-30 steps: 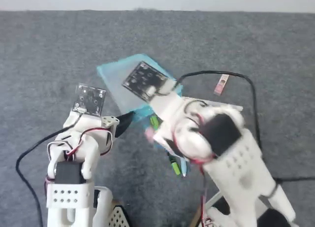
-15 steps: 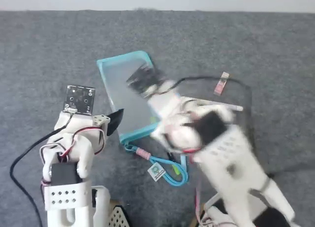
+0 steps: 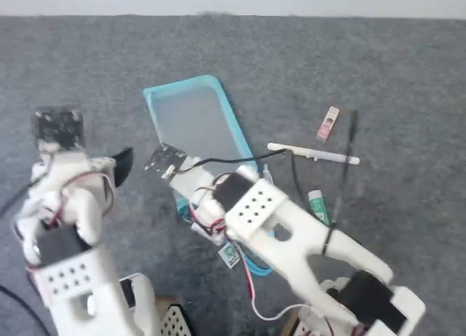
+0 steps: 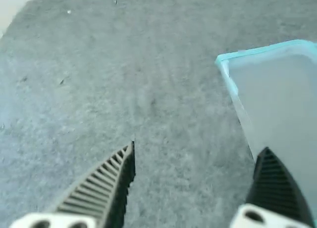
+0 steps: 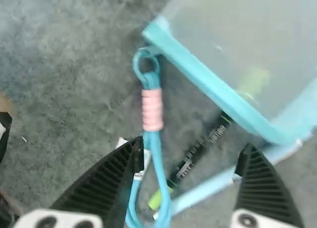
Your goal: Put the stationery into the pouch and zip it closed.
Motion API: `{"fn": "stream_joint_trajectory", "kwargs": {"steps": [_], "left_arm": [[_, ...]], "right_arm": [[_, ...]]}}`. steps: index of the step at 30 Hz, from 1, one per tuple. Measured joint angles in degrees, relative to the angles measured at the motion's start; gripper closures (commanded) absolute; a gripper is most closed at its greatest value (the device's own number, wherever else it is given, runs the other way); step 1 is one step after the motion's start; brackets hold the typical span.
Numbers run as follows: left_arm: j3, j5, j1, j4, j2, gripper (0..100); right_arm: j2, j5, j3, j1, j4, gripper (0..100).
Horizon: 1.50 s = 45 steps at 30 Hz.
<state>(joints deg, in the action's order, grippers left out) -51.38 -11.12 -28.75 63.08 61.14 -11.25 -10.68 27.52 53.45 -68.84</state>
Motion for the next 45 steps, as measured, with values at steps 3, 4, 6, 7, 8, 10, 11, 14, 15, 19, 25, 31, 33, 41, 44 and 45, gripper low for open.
{"fn": "stream_joint_trajectory", "kwargs": {"steps": [3, 4, 6, 7, 8, 10, 11, 14, 15, 19, 25, 31, 33, 41, 44, 45], "left_arm": [[7.2, 0.0, -0.4, 3.2, -8.3, 64], [9.6, 0.0, -0.6, 4.4, -11.1, 64], [14.0, 0.0, -0.6, 6.4, -16.8, 64], [15.8, 0.0, -0.6, 7.4, -19.3, 64], [17.6, 0.0, -1.0, 8.3, -22.0, 64], [20.4, 0.0, -1.9, 9.4, -26.5, 64], [21.8, 0.0, -2.2, 9.7, -28.2, 64], [24.4, 0.0, -2.5, 10.0, -30.2, 64], [25.0, 0.0, -2.5, 10.0, -30.2, 64], [25.6, 0.0, -1.8, 10.0, -30.2, 64], [25.6, 0.0, -0.2, 10.0, -30.3, 64], [25.6, 0.0, -0.1, 10.0, -30.3, 64], [25.6, 0.0, -0.1, 10.0, -30.3, 64], [25.6, 0.0, -0.1, 10.0, -30.3, 64], [25.6, 0.0, -0.1, 10.0, -30.3, 64], [25.6, 0.0, 0.3, 10.0, -30.3, 64]], "right_arm": [[3.1, 0.0, 0.0, 2.2, 1.7, 74.7], [3.9, 0.0, 0.0, 2.8, 2.1, 75.3], [5.6, 0.0, 0.0, 4.0, 3.0, 75.6], [6.4, 0.0, 0.0, 4.5, 3.3, 75.7], [7.0, 0.0, 0.0, 4.9, 3.6, 75.7], [7.7, 0.0, 0.0, 5.1, 3.8, 75.7], [8.2, 0.0, 0.0, 5.1, 3.8, 75.7], [9.6, 0.0, 0.0, 5.1, 3.8, 75.7], [10.2, 0.0, 0.0, 5.1, 3.8, 75.7], [13.9, 0.0, 0.0, 5.1, 4.7, 75.7], [18.6, 0.0, -3.3, 5.1, 4.8, 78.6], [23.7, 0.0, -6.9, 5.1, 4.8, 97.3], [25.2, 0.0, -8.5, 4.9, 4.8, 99.1], [27.9, 0.0, -16.7, 2.5, -3.6, 99.2], [26.7, 0.0, -19.8, -1.8, -7.9, 99.2], [25.3, 0.0, -20.2, -3.3, -9.1, 99.2]]}}
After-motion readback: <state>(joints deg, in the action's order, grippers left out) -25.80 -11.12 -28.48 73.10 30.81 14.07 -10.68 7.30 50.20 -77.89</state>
